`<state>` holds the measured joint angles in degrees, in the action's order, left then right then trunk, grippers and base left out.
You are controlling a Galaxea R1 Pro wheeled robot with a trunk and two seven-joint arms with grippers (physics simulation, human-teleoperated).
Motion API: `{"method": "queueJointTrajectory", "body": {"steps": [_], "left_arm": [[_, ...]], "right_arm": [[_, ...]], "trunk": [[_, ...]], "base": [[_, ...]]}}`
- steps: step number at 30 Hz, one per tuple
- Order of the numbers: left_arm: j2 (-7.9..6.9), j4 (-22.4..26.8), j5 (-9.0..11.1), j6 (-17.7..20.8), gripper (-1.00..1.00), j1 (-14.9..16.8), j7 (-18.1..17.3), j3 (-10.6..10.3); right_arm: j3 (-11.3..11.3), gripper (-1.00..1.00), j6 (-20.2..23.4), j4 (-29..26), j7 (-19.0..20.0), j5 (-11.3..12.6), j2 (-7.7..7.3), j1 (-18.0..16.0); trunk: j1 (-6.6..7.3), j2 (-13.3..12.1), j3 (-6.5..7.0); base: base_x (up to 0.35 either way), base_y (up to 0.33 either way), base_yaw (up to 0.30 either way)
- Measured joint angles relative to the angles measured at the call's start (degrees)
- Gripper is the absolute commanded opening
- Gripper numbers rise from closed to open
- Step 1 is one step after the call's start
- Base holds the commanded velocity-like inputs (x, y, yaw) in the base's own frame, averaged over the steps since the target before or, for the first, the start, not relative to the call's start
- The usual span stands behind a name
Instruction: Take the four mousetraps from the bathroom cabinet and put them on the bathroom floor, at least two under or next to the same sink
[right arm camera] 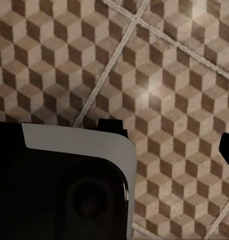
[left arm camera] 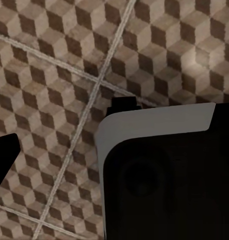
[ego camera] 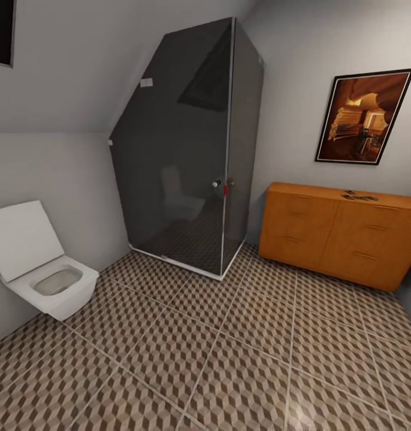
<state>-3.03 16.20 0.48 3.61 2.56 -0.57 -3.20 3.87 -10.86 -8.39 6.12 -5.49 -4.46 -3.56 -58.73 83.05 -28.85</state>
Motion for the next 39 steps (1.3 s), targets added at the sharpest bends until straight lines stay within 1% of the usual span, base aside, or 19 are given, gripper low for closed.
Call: {"method": "queueJointTrajectory", "body": {"steps": [11,39], "left_arm": [[0.00,-0.01,0.00,0.00,1.00,0.01,0.00,0.00],[0.15,-0.01,-0.06,0.00,1.00,0.01,-0.01,-0.05]], "right_arm": [[0.00,1.00,-0.02,0.01,0.00,0.00,0.03,0.01],[-0.01,1.00,-0.02,0.01,0.00,0.00,0.06,0.01]], "trunk": [[0.00,0.00,-0.66],[0.00,0.00,-0.73]], "base": [[0.000,0.000,-0.210],[0.000,0.000,-0.281]]}}
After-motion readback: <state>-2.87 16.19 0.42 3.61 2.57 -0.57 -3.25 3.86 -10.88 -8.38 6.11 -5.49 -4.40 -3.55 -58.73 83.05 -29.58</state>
